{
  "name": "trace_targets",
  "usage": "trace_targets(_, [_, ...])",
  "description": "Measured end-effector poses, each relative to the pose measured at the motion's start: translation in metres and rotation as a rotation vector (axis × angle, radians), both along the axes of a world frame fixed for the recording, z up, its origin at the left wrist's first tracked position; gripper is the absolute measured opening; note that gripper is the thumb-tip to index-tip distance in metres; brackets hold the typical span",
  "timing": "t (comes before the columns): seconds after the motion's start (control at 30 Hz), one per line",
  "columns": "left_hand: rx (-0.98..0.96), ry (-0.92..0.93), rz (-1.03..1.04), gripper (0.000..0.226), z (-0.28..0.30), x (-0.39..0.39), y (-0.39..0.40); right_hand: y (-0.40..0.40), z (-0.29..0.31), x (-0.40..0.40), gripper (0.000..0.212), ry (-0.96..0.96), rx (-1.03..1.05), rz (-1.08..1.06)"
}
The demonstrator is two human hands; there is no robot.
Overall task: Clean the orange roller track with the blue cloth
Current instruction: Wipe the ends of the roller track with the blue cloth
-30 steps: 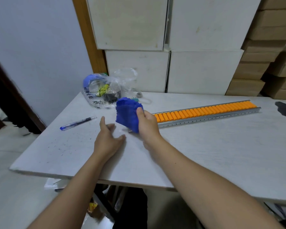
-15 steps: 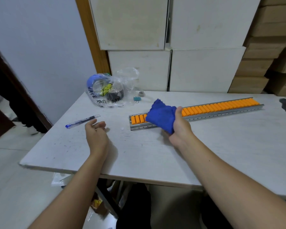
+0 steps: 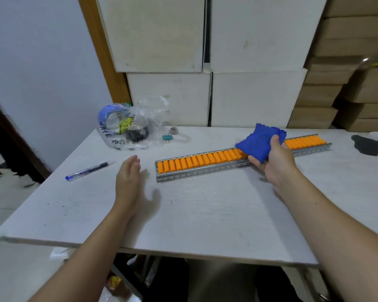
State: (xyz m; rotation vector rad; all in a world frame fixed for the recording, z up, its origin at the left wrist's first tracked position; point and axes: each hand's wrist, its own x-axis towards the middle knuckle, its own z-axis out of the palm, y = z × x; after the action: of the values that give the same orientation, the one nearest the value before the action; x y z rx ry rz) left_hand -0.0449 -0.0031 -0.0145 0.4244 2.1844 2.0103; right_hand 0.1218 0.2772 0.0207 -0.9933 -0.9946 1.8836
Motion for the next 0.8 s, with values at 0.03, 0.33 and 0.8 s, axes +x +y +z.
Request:
trace_targets(0.03, [-0.109,0.071,-0.04,0.049,-0.003,0.002,0.006,0.01,0.002,0.004,0.029,-0.022,0.042,-0.029])
trace_targets(0.33, [-0.57,0.418,-0.154,0.056,-0.017,0.004,0.028,0.107,-0.002,0.03,0.03,-0.495,0.615,-0.423])
trace_targets(0.8, [-0.572,0.318,-0.122,0.076,-0.02,0.0,0.025,0.152,-0.056,0.046,0.032,-1.165,0.949,-0.251])
